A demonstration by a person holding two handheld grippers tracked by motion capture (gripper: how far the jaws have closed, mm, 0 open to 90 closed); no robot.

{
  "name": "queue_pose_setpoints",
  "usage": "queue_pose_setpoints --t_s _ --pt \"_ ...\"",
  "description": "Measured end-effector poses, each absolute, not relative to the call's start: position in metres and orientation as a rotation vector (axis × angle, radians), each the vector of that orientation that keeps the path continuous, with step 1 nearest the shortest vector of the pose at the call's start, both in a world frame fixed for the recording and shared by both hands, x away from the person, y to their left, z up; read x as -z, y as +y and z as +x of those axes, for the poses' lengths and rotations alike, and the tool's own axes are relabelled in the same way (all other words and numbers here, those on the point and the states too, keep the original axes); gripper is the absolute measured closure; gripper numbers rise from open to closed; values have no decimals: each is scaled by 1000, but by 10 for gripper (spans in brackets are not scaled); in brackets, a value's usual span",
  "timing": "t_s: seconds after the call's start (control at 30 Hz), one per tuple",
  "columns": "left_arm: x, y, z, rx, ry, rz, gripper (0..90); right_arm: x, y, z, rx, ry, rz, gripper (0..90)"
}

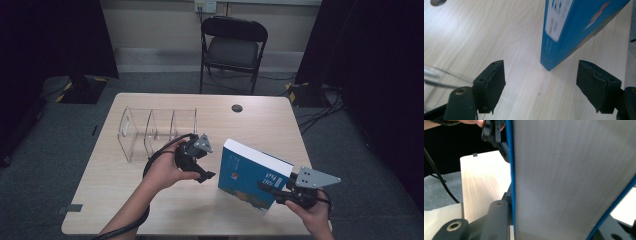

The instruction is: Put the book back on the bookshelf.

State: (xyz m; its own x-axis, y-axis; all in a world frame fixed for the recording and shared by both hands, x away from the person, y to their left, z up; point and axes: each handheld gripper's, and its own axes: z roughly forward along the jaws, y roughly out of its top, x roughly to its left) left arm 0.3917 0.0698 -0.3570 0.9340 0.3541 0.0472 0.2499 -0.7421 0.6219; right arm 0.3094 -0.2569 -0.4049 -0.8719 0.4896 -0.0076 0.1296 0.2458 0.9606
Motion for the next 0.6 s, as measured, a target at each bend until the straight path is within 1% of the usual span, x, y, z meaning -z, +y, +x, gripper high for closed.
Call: queue_pose_setpoints --t_s 0.2,0.6 --pt "340 55 398 -196 376 2462 229 405 -256 308 -1659 2220 570 584" --pt "321 36 405 -197 299 2521 228 407 -257 309 -1683 2216 579 583"
